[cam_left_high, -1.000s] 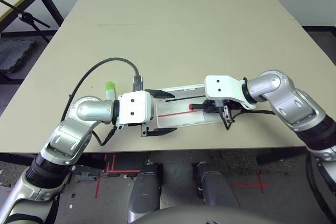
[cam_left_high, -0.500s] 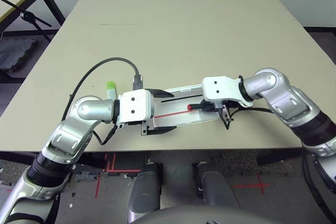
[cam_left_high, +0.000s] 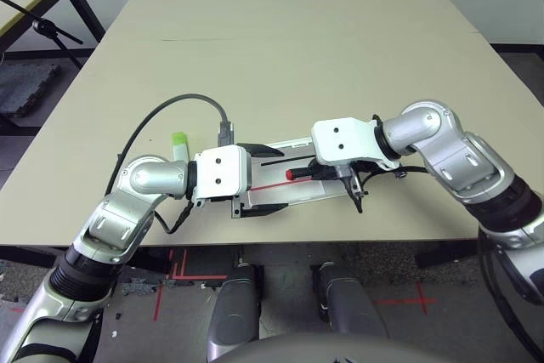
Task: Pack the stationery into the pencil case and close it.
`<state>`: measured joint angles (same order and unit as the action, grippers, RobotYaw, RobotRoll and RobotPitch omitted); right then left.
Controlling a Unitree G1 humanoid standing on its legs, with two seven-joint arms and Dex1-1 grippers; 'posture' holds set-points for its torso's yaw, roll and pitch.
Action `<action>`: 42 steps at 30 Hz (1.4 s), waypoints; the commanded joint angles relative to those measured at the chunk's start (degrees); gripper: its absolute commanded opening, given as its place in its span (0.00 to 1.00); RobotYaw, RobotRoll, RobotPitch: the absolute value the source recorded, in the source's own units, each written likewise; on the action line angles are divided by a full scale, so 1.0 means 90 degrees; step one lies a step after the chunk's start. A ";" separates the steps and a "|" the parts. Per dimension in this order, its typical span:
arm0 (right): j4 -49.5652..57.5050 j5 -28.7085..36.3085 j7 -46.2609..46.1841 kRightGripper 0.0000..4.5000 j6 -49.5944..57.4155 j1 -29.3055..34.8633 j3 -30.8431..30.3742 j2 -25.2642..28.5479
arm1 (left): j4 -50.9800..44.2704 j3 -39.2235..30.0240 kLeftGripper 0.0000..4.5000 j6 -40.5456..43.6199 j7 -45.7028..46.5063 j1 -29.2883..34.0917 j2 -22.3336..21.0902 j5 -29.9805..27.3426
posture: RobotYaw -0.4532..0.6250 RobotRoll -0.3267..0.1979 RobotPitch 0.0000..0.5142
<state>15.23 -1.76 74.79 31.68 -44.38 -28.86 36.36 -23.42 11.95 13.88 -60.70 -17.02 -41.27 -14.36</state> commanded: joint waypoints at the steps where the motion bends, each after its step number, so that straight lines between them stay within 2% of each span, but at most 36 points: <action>1: -0.0205 -0.0177 -0.0129 0.11 -0.0232 -0.0026 -0.0249 -0.0091 | 0.0010 0.0098 1.00 0.0076 -0.0010 -0.0038 0.0003 0.0044 | 0.48 0.62 0.21; 27: -0.1412 -0.0679 -0.0651 0.11 -0.1316 0.0107 -0.0406 -0.0704 | 0.0024 0.0054 1.00 -0.0008 0.0090 0.0096 0.0008 0.0117 | 0.50 0.62 0.20; 29: -0.1440 -0.0696 -0.0671 0.28 -0.1364 0.0124 -0.0391 -0.0721 | 0.0018 0.0054 1.00 0.0001 0.0093 0.0093 0.0009 0.0116 | 0.50 0.62 0.20; 30: -0.1448 -0.0697 -0.0678 0.32 -0.1382 0.0131 -0.0385 -0.0724 | 0.0014 0.0054 1.00 0.0008 0.0094 0.0090 0.0010 0.0115 | 0.50 0.62 0.20; 38: -0.1365 -0.0574 -0.0551 0.98 -0.1355 0.0176 -0.0240 -0.0617 | -0.0030 0.0044 1.00 0.0054 0.0096 0.0085 0.0002 0.0097 | 0.50 0.62 0.20; 42: -0.1145 -0.0204 -0.0161 0.99 -0.1054 0.0160 -0.0002 -0.0348 | -0.0064 0.0032 1.00 0.0075 0.0095 0.0094 -0.0012 0.0086 | 0.50 0.62 0.20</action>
<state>3.29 -5.37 71.64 20.96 -43.31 -30.30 32.39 -23.60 11.93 14.21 -60.07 -16.90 -41.12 -13.87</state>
